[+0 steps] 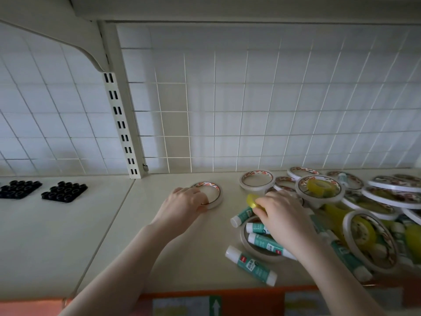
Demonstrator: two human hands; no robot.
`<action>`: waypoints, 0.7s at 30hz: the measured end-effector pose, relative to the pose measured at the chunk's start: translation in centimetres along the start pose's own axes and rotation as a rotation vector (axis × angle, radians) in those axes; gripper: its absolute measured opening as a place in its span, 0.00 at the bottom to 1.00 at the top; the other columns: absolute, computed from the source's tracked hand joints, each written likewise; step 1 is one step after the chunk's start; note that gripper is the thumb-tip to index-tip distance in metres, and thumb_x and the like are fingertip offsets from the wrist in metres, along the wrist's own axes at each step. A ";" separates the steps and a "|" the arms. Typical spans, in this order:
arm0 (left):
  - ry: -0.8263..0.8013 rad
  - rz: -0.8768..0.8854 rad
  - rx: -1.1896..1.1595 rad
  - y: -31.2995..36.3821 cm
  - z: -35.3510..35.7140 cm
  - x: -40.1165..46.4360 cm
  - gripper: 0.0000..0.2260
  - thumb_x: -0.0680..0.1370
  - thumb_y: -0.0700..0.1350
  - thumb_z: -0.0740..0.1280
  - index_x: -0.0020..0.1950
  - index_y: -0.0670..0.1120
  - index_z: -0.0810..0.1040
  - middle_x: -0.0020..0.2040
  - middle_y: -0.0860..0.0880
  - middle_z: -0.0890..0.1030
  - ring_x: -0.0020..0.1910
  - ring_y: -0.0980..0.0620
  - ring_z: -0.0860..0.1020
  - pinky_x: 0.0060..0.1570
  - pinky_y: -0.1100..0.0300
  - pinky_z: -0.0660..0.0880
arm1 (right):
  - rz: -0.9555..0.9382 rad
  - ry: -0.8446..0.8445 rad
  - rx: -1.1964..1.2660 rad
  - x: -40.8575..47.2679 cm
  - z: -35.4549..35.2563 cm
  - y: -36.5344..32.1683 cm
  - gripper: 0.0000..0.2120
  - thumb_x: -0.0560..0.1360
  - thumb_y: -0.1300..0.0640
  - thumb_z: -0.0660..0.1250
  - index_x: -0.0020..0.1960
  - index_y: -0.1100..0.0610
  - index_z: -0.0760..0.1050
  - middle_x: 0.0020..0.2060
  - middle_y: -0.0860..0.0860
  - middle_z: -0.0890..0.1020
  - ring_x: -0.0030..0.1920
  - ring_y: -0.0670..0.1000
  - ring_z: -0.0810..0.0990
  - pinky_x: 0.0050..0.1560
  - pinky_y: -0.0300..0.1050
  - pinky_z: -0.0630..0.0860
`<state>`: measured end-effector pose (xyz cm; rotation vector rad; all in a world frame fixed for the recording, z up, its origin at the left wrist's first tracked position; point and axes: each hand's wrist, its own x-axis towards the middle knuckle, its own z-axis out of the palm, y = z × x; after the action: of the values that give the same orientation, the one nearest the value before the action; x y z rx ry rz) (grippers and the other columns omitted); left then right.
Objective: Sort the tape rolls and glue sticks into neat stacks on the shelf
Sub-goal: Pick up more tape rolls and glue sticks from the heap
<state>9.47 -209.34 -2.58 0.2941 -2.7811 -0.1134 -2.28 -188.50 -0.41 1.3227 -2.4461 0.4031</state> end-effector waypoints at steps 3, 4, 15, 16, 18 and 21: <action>0.029 0.005 0.034 0.1 -0.4 -0.1 0.07 0.78 0.48 0.64 0.51 0.46 0.77 0.48 0.47 0.80 0.47 0.42 0.76 0.51 0.55 0.69 | 0.030 -0.004 0.002 0.5 0.2 -0.1 0.11 0.79 0.49 0.59 0.53 0.52 0.78 0.48 0.46 0.79 0.50 0.47 0.73 0.50 0.40 0.70; 0.044 0.013 0.042 0.2 -0.7 -0.2 0.06 0.78 0.47 0.65 0.50 0.45 0.78 0.47 0.46 0.80 0.46 0.42 0.77 0.51 0.55 0.70 | 0.030 -0.007 -0.012 0.6 0.2 -0.2 0.11 0.79 0.49 0.60 0.53 0.51 0.78 0.48 0.46 0.79 0.51 0.47 0.72 0.50 0.39 0.70; 0.179 -0.045 0.078 -0.2 -3.6 -3.4 0.04 0.70 0.47 0.65 0.40 0.48 0.77 0.34 0.52 0.78 0.32 0.47 0.78 0.35 0.57 0.74 | -0.102 0.101 -0.099 1.0 0.3 -0.5 0.04 0.67 0.57 0.75 0.39 0.55 0.81 0.35 0.49 0.81 0.38 0.51 0.78 0.37 0.46 0.77; 0.191 -0.057 0.091 -0.2 -3.8 -3.6 0.04 0.69 0.47 0.66 0.40 0.48 0.77 0.35 0.53 0.79 0.33 0.47 0.78 0.36 0.58 0.74 | -0.119 0.165 -0.057 1.0 0.1 -0.5 0.06 0.63 0.59 0.77 0.37 0.56 0.81 0.32 0.50 0.80 0.35 0.52 0.78 0.33 0.47 0.77; 0.224 -0.071 0.125 -0.1 -4.2 -4.2 0.04 0.69 0.47 0.66 0.40 0.48 0.78 0.35 0.53 0.79 0.33 0.49 0.78 0.36 0.61 0.70 | -0.168 0.260 0.005 1.1 0.3 -0.6 0.06 0.62 0.60 0.77 0.38 0.58 0.82 0.32 0.51 0.81 0.33 0.53 0.78 0.31 0.48 0.78; 0.266 -0.077 0.126 -0.4 -4.8 -5.2 0.06 0.71 0.49 0.64 0.41 0.48 0.78 0.36 0.53 0.79 0.34 0.49 0.77 0.37 0.62 0.66 | -0.244 0.308 0.072 1.2 0.3 -1.3 0.05 0.65 0.61 0.73 0.41 0.60 0.82 0.34 0.52 0.81 0.34 0.55 0.78 0.32 0.50 0.79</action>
<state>15.95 -208.84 0.19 0.4164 -2.5175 0.0775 -1.88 -190.18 -0.13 1.4469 -2.0102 0.5874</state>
